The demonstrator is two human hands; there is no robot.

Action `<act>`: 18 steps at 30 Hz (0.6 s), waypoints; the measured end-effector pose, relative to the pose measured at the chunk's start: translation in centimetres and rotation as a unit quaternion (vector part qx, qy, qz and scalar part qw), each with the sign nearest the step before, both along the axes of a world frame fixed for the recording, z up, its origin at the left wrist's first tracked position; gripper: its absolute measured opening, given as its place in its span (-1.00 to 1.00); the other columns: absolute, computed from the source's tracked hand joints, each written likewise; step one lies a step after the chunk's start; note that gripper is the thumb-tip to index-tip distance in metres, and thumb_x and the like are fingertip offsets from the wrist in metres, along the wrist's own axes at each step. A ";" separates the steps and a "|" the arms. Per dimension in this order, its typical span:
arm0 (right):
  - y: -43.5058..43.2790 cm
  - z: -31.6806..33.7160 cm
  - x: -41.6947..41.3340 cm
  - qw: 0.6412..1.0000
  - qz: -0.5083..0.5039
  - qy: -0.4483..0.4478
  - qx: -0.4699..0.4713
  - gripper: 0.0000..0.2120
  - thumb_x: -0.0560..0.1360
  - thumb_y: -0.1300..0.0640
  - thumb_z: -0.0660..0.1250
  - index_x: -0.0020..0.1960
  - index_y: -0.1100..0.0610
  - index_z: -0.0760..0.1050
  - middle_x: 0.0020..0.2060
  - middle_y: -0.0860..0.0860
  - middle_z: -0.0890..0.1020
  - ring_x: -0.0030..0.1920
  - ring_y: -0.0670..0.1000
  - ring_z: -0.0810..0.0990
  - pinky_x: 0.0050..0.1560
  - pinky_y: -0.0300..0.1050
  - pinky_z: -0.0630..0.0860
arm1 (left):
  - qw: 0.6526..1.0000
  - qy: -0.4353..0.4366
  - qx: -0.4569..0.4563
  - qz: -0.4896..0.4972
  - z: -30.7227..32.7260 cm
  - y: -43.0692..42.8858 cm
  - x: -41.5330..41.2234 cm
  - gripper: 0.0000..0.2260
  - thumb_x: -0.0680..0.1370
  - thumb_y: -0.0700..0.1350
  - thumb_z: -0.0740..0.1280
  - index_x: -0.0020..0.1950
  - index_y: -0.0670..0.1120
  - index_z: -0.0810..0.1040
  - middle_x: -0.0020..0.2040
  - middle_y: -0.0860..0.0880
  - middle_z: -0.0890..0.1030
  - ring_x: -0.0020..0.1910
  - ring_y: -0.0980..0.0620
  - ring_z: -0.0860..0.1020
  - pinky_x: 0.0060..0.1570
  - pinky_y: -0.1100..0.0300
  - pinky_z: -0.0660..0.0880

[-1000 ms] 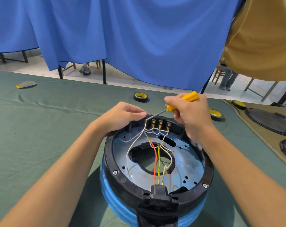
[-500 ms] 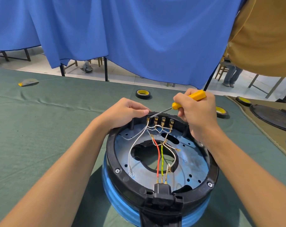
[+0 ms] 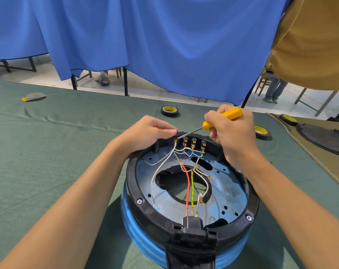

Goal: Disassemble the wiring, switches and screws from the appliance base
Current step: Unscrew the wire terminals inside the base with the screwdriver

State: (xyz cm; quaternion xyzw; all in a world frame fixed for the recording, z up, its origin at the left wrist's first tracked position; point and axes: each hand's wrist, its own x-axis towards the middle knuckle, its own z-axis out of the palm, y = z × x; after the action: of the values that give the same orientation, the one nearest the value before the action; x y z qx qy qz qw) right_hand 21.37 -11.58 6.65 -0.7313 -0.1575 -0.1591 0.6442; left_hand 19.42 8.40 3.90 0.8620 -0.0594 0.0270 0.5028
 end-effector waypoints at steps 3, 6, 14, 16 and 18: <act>0.2 0.2 0.4 1.000 0.011 0.026 0.007 -0.69 0.37 0.29 0.35 -0.49 0.18 0.35 -0.58 0.06 0.40 -0.57 -0.01 0.40 -0.55 -0.28 0.29 | 1.000 -0.004 0.001 -0.005 0.0 0.0 0.0 -0.87 0.56 -0.01 0.36 -0.07 0.19 0.69 -0.09 0.20 0.70 0.01 0.22 0.62 0.14 0.25 0.43; 0.5 1.0 1.3 0.994 0.043 0.098 0.032 -0.64 0.39 0.33 0.32 -0.51 0.14 0.28 -0.60 0.01 0.40 -0.57 -0.03 0.35 -0.54 -0.28 0.23 | 1.000 -0.005 0.004 -0.005 -0.1 0.1 0.0 -0.88 0.56 0.00 0.36 -0.06 0.19 0.69 -0.09 0.21 0.70 -0.01 0.25 0.62 0.10 0.28 0.42; 2.3 2.8 4.5 0.963 0.102 0.251 0.001 -0.67 0.38 0.39 0.21 -0.46 0.14 0.21 -0.67 0.01 0.26 -0.64 -0.07 0.10 -0.52 -0.32 0.05 | 1.000 -0.007 0.015 0.004 0.1 -0.1 0.0 -0.87 0.55 0.00 0.37 -0.11 0.23 0.66 -0.11 0.27 0.68 -0.01 0.29 0.60 0.00 0.36 0.38; 2.5 2.4 4.7 0.959 0.108 0.261 0.013 -0.66 0.38 0.39 0.20 -0.47 0.13 0.18 -0.67 0.00 0.25 -0.64 -0.08 0.09 -0.53 -0.33 0.05 | 1.000 -0.007 0.013 0.003 0.1 -0.1 0.0 -0.88 0.56 0.00 0.36 -0.06 0.20 0.67 -0.07 0.22 0.69 0.02 0.24 0.60 0.04 0.32 0.40; 2.2 2.0 4.5 0.961 0.111 0.253 0.036 -0.65 0.39 0.38 0.21 -0.47 0.12 0.18 -0.67 0.00 0.25 -0.64 -0.08 0.10 -0.53 -0.33 0.06 | 1.000 -0.003 0.005 -0.003 0.1 -0.1 -0.1 -0.88 0.57 -0.02 0.35 -0.03 0.17 0.68 -0.06 0.17 0.70 0.01 0.20 0.62 0.09 0.27 0.42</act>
State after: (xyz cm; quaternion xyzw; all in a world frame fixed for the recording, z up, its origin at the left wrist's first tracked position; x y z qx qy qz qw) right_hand 25.87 -9.38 8.64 -0.7017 -0.0640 0.0977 0.7029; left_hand 19.35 8.29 4.01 0.8641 -0.0638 0.0279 0.4985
